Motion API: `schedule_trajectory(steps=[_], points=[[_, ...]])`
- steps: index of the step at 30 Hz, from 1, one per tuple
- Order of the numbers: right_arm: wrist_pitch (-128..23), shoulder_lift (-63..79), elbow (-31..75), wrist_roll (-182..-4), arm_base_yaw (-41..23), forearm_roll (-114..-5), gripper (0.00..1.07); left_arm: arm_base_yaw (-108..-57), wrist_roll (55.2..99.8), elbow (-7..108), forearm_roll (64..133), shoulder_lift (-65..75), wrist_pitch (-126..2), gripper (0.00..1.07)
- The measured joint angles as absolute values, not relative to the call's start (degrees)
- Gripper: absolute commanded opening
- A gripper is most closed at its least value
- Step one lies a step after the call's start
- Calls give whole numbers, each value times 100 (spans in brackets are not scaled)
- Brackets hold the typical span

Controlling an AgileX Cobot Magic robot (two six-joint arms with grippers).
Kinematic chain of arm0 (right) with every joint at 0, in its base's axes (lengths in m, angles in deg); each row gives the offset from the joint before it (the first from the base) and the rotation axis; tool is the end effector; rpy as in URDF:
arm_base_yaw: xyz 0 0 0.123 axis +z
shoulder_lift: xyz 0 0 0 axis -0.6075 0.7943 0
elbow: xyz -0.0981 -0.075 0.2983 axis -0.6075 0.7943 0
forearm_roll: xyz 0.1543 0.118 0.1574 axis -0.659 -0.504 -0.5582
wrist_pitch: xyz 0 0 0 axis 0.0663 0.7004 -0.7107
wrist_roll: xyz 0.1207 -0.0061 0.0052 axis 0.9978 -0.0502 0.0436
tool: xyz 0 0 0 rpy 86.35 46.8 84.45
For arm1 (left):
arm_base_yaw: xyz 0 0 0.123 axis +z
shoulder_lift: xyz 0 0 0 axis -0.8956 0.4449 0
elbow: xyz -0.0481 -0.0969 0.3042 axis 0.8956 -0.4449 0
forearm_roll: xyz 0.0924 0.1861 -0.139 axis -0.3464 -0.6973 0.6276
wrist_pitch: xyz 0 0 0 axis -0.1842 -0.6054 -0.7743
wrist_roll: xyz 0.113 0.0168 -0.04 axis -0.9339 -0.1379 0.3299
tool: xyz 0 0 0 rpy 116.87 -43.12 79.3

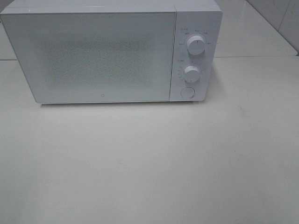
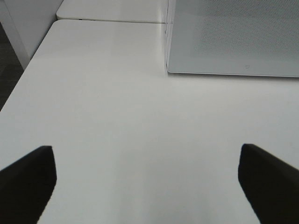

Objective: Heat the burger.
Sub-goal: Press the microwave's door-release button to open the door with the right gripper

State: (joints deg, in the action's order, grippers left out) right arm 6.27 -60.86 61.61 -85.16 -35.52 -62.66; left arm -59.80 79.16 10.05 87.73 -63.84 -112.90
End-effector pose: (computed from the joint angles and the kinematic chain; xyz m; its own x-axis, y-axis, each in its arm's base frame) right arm -0.0126 0.0061 0.2700 -0.3803 0.0824 -0.9212 -0.0464 0.9931 0.1080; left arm -0.0211 -0.0083 0.2668 -0.4474 -0.0234 -0.8940 -0.0122 0.9997 -0.0201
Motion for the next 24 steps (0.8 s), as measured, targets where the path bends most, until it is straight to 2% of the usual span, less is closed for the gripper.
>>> schedule_trajectory(steps=[24], points=[[627,-6081,6161,-8516,-3552,-6340,76,-5980,7916,1005,8773,-6384,-11290,98]])
